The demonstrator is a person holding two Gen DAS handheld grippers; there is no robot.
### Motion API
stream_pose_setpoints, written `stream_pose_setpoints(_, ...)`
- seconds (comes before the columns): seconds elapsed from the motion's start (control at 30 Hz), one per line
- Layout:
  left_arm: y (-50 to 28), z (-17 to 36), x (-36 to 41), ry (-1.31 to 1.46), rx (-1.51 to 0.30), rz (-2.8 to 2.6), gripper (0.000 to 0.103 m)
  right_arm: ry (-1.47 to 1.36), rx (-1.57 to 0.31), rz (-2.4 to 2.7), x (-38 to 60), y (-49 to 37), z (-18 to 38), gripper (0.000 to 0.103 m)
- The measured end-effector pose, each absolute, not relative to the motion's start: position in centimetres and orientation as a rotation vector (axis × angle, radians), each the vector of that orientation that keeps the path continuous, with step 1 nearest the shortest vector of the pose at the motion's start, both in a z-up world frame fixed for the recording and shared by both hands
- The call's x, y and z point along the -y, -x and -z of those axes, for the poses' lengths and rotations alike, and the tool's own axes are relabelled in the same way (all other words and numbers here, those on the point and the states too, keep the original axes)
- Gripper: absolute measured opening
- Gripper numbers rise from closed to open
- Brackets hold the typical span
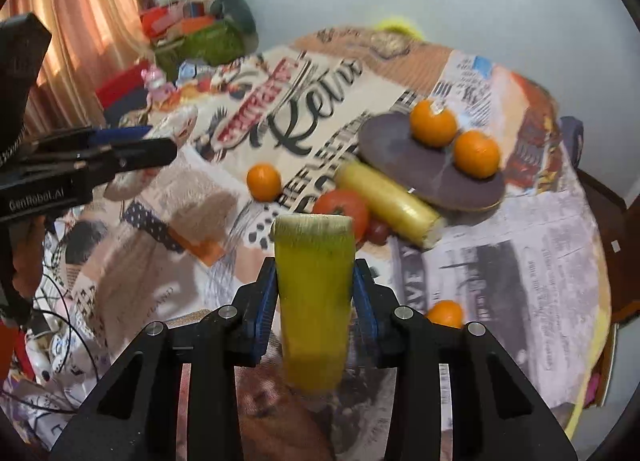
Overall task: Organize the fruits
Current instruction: 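Carry the grapefruit segment and yellow squash onto the plate and release both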
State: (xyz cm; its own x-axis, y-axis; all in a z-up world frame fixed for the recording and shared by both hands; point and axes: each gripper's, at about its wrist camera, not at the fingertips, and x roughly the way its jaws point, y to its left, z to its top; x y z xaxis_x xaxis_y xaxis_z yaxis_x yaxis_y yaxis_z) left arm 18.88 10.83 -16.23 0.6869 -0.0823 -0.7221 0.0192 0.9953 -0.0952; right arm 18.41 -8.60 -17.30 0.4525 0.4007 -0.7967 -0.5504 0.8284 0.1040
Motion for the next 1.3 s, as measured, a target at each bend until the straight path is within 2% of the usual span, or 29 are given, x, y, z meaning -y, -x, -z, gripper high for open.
stream_pose_setpoints(0.53, -21.4, 13.2, -7.0, 0.037, -0.729, 0.098, 0.045, 0.103, -0.818, -0.5, 13.0, -20.3, 13.5, 0.033)
stream_pose_setpoints(1.3, -32.0, 16.8, -3.8, 0.021, -0.781, 0.149, 0.043, 0.066, -0.784, -0.437, 15.3, -28.6, 15.1, 0.033)
